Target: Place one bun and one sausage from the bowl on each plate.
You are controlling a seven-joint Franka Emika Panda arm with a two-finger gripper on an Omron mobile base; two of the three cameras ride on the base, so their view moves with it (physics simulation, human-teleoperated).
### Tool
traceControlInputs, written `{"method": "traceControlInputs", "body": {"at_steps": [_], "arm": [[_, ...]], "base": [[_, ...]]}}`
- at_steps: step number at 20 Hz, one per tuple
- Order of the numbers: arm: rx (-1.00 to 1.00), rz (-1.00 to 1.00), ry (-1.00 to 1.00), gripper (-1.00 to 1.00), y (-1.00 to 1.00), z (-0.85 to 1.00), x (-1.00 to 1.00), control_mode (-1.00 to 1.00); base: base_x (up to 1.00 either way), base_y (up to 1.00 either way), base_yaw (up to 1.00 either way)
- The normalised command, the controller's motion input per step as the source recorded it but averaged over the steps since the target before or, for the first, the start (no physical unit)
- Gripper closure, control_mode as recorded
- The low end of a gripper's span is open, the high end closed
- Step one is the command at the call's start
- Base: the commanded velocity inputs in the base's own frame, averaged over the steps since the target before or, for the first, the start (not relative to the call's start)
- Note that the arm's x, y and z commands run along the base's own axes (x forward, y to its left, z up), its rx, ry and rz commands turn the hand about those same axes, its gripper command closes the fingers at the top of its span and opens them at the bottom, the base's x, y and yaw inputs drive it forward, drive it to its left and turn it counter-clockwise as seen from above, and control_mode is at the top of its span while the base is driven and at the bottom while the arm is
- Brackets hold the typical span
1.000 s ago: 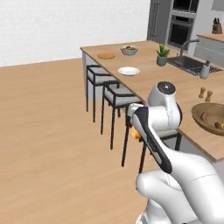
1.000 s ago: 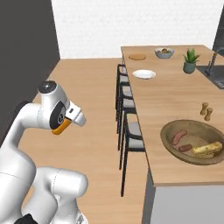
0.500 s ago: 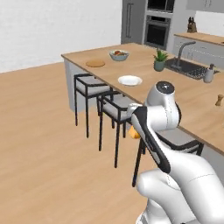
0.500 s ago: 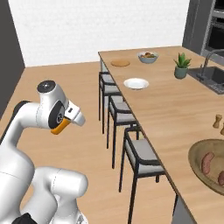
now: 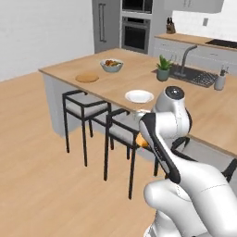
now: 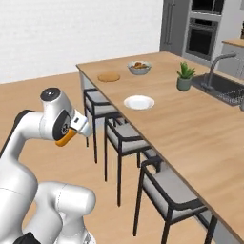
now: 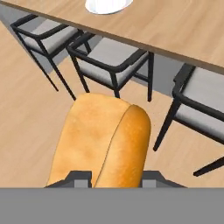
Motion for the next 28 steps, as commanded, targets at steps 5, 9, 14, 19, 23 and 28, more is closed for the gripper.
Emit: {"method": "traceControlInputs", "body": {"at_steps": [5,9,14,19,23,28], "arm": [[0.00,0.00,0.00,1.00,0.00,0.00,0.00,1.00],[0.00,0.00,0.00,1.00,0.00,0.00,0.00,1.00],[0.00,0.00,0.00,1.00,0.00,0.00,0.00,1.00],[0.00,0.00,0.00,1.00,0.00,0.00,0.00,1.00],[0.00,0.00,0.00,1.00,0.00,0.00,0.00,1.00],[0.00,0.00,0.00,1.00,0.00,0.00,0.00,1.00]], "base": [[0.84,1.00,-0.33],[0.79,1.00,-0.31],[0.83,1.00,-0.33],[0.88,1.00,-0.35],[0.91,1.00,-0.35],[0.92,1.00,-0.38]]}}
